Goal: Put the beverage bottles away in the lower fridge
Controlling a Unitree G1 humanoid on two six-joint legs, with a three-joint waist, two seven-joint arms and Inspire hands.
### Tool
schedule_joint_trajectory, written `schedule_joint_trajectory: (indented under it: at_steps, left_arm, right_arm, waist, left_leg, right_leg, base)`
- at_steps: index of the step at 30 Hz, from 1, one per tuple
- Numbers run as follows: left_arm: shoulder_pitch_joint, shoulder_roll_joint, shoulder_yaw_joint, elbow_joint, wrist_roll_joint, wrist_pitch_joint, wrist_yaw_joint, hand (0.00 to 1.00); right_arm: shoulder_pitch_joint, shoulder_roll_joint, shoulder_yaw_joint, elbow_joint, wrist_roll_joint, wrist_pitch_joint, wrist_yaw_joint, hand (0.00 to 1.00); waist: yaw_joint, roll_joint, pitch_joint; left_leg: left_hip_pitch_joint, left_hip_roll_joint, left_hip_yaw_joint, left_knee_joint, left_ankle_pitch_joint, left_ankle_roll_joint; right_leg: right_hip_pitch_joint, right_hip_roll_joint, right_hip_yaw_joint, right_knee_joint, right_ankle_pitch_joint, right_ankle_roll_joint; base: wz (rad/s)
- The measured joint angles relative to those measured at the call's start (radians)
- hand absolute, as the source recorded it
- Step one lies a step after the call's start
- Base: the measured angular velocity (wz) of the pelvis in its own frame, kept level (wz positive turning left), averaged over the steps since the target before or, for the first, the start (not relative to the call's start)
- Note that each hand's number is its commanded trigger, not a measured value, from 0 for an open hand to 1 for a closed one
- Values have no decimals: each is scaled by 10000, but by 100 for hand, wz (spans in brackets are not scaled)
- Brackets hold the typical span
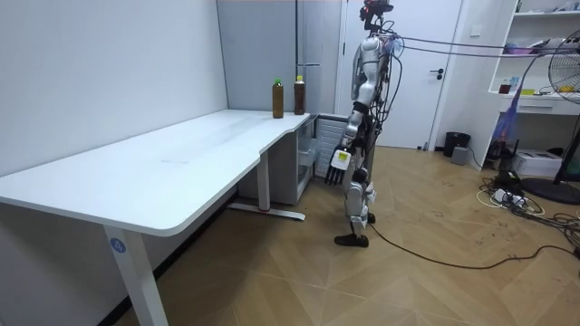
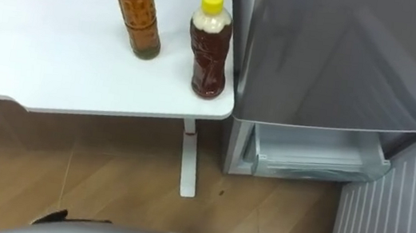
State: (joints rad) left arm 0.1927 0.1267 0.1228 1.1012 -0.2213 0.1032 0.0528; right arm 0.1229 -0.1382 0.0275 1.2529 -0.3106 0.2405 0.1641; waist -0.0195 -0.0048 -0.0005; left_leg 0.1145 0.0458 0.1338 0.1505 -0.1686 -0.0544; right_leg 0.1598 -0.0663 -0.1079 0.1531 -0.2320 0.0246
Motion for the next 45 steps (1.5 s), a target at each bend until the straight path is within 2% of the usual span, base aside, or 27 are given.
schedule_joint_trajectory:
  at_steps: [3,7,11,12,14,17,20,21,22,23,25,26,28,29,34,36,37,39,42,45]
  left_arm:
    - [345,3,479,25,-958,91,326,0]
    - [490,4,1155,160,-2370,142,782,0]
    - [565,-70,1565,-113,-4855,63,1491,0]
    - [565,-70,1601,-178,-5201,54,1627,0]
    - [441,-72,2107,-307,-5803,-22,2129,0]
    - [401,-75,2273,-1152,-6365,-233,2856,0]
    - [387,-72,2390,-2863,-6810,-375,3852,0]
    - [377,-68,2386,-3542,-6801,-612,4220,0]
    - [349,-56,2387,-3791,-6784,-770,4362,0]
    - [203,-14,2405,-4066,-6742,-1096,4638,0]
    - [102,-8,2497,-4761,-6574,-1303,5120,0]
    - [96,-8,2582,-5390,-6333,-1407,5421,0]
    - [93,-1,2627,-6377,-6024,-1626,5905,0]
    - [66,4,2626,-6797,-5804,-1858,6141,0]
    - [37,1,2601,-8128,-4772,-2060,6855,0]
    - [39,-1,2549,-8603,-4264,-2303,6966,0]
    - [40,-5,2537,-8796,-4120,-2306,7039,0]
    - [42,-11,2477,-9723,-3212,-2366,7223,0]
    - [40,30,2382,-10695,-2263,-2599,7204,0]
    - [43,31,2250,-11450,-2035,-2610,7151,0]
  right_arm:
    - [-62,-37,-51,108,193,-3,-110,0]
    - [-54,-45,-59,341,496,2,-212,0]
    - [-52,-95,-103,399,723,-23,-245,0]
    - [-45,-97,-98,378,711,-33,-259,0]
    - [-23,-101,-104,347,557,-125,-315,0]
    - [-14,-114,-119,289,451,-214,-436,0]
    - [-6,-112,-264,180,306,-264,-516,0]
    - [22,-125,-311,96,218,-309,-588,0]
    - [66,-129,-324,-8,152,-324,-607,0]
    - [180,-148,-374,-206,49,-444,-642,0]
    - [239,-179,-395,-298,22,-562,-646,0]
    - [309,-172,-419,-425,-15,-613,-635,0]
    - [398,-170,-494,-496,-129,-750,-628,0]
    - [402,-177,-501,-493,-110,-781,-636,0]
    - [452,-166,-489,-499,-67,-814,-641,0]
    - [540,-157,-496,-469,-69,-998,-652,0]
    - [536,-145,-497,-477,-84,-1014,-654,0]
    - [565,-101,-496,-463,-89,-1047,-597,0]
    - [572,-116,-488,-460,-119,-1090,-515,0]
    - [636,-103,-493,-464,-119,-1097,-499,0]
  waist:
    - [96,-9,-3]
    - [300,-102,-14]
    - [546,-131,-12]
    - [568,-133,-8]
    - [588,-141,-5]
    - [565,-136,7]
    - [555,-112,-8]
    - [558,-123,3]
    - [573,-114,2]
    - [570,-89,-4]
    - [577,-61,-17]
    - [571,-23,-54]
    - [547,-60,-57]
    - [547,-55,-59]
    - [544,-30,-65]
    - [507,-26,-58]
    - [495,-36,-54]
    - [504,-85,-24]
    - [512,-56,-27]
    - [491,-49,-31]
  left_leg:
    - [-45,-68,12,13,-27,48]
    - [-175,-121,-18,110,-40,70]
    - [-224,-195,-183,170,-44,78]
    - [-215,-206,-217,177,-44,79]
    - [-153,-212,-239,204,-66,115]
    - [-164,-213,-282,218,-69,119]
    - [-172,-213,-310,236,-83,137]
    - [-172,-214,-308,236,-88,143]
    - [-172,-214,-304,237,-91,145]
    - [-169,-214,-301,236,-97,150]
    - [-184,-213,-312,236,-100,153]
    - [-190,-214,-323,241,-100,153]
    - [-199,-221,-340,251,-101,153]
    - [-195,-226,-338,251,-105,157]
    - [-145,-227,-337,246,-106,158]
    - [-146,-228,-371,254,-106,158]
    - [-165,-232,-421,260,-106,159]
    - [-201,-241,-569,260,-106,158]
    - [-199,-258,-613,256,-107,159]
    - [-210,-262,-683,273,-106,159]
  right_leg:
    - [7,-73,-84,6,-31,49]
    - [22,-150,-345,1,-30,60]
    - [85,-205,-468,-4,-68,109]
    - [104,-210,-479,-5,-70,114]
    - [172,-213,-487,9,-93,131]
    - [150,-200,-417,18,-95,133]
    - [145,-193,-422,27,-95,138]
    - [142,-194,-420,37,-93,141]
    - [142,-194,-416,37,-93,141]
    - [139,-196,-415,41,-92,141]
    - [111,-195,-396,56,-90,140]
    - [107,-193,-403,57,-90,140]
    - [113,-195,-409,31,-89,139]
    - [124,-200,-408,21,-88,140]
    - [157,-196,-348,20,-85,136]
    - [163,-199,-354,15,-85,136]
    - [155,-200,-381,17,-85,136]
    - [143,-194,-442,6,-87,136]
    - [148,-202,-440,9,-83,144]
    - [169,-201,-506,11,-80,146]
  base:
    - [7]
    - [15]
    - [13]
    - [12]
    - [2]
    - [-1]
    - [0]
    - [0]
    - [0]
    - [-3]
    - [-2]
    - [0]
    - [0]
    - [0]
    - [-2]
    - [0]
    - [8]
    - [8]
    - [0]
    - [5]
